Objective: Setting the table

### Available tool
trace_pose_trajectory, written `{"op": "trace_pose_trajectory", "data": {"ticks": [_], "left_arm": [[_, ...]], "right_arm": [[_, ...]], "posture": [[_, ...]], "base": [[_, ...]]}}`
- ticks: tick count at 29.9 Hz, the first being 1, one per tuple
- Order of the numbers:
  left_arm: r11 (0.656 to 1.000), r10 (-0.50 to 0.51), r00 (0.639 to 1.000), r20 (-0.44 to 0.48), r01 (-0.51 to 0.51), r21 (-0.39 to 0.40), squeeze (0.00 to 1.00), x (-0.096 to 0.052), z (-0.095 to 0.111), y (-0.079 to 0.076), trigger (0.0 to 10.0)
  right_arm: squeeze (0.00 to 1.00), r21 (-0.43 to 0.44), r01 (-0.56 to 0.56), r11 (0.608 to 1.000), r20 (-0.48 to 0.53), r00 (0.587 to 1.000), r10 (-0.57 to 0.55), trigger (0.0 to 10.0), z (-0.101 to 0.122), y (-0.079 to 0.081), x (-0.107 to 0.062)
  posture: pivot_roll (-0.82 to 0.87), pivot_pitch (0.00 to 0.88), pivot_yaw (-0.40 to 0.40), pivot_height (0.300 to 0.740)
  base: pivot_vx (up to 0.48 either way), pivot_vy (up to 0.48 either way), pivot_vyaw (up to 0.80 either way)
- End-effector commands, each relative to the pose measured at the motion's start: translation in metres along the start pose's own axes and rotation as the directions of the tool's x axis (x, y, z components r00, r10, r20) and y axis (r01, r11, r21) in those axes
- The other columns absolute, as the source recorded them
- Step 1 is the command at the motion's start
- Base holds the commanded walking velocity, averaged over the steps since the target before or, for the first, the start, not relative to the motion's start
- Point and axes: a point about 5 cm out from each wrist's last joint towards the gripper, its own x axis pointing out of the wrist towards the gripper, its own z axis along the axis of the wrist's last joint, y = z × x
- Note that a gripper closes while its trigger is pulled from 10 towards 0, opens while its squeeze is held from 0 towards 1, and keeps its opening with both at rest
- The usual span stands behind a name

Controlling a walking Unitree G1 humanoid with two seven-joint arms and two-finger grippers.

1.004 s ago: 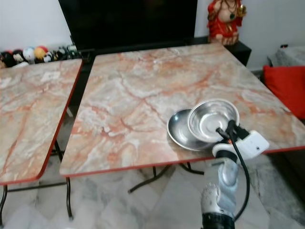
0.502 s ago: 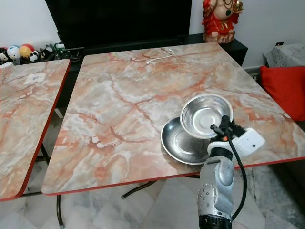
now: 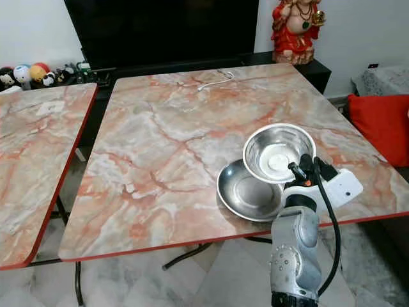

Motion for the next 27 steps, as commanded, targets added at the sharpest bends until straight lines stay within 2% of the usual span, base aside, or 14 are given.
{"op": "trace_pose_trajectory", "data": {"ticks": [1, 9, 19, 22, 27], "left_arm": [[1.0, 0.003, 1.0, -0.015, -0.003, 0.024, 0.0, -0.001, -0.003, 0.004, 10.0], [0.999, 0.002, 1.0, -0.015, -0.002, 0.035, 0.0, -0.001, -0.003, 0.005, 10.0], [0.999, -0.004, 1.0, -0.011, 0.005, 0.049, 0.0, 0.0, 0.001, 0.005, 10.0], [0.999, -0.005, 1.0, -0.006, 0.005, 0.051, 0.0, 0.001, 0.004, 0.006, 10.0], [0.999, -0.003, 1.0, -0.002, 0.003, 0.048, 0.0, 0.001, 0.006, 0.006, 10.0]], "right_arm": [[0.0, 0.085, 0.043, 0.995, -0.123, 0.992, -0.033, 10.0, -0.032, 0.001, -0.016], [0.0, 0.068, 0.038, 0.997, -0.22, 0.975, -0.022, 10.0, -0.044, 0.003, -0.018], [0.0, 0.07, 0.033, 0.997, -0.286, 0.958, -0.011, 10.0, -0.053, 0.002, -0.021], [0.0, 0.045, 0.016, 0.999, -0.335, 0.942, 0.0, 10.0, -0.061, 0.002, -0.02], [0.0, 0.044, 0.04, 0.998, -0.333, 0.943, -0.023, 10.0, -0.062, -0.002, -0.017]], "posture": [[0.02, 0.0, 0.044, 0.74], [0.02, 0.0, 0.045, 0.74], [0.01, 0.0, 0.047, 0.74], [0.02, 0.0, 0.047, 0.74], [0.02, 0.0, 0.047, 0.74]], "base": [[0.0, 0.0, 0.0], [0.0, 0.0, 0.0], [0.0, 0.0, 0.0], [0.0, 0.0, 0.0], [0.0, 0.0, 0.0]]}}
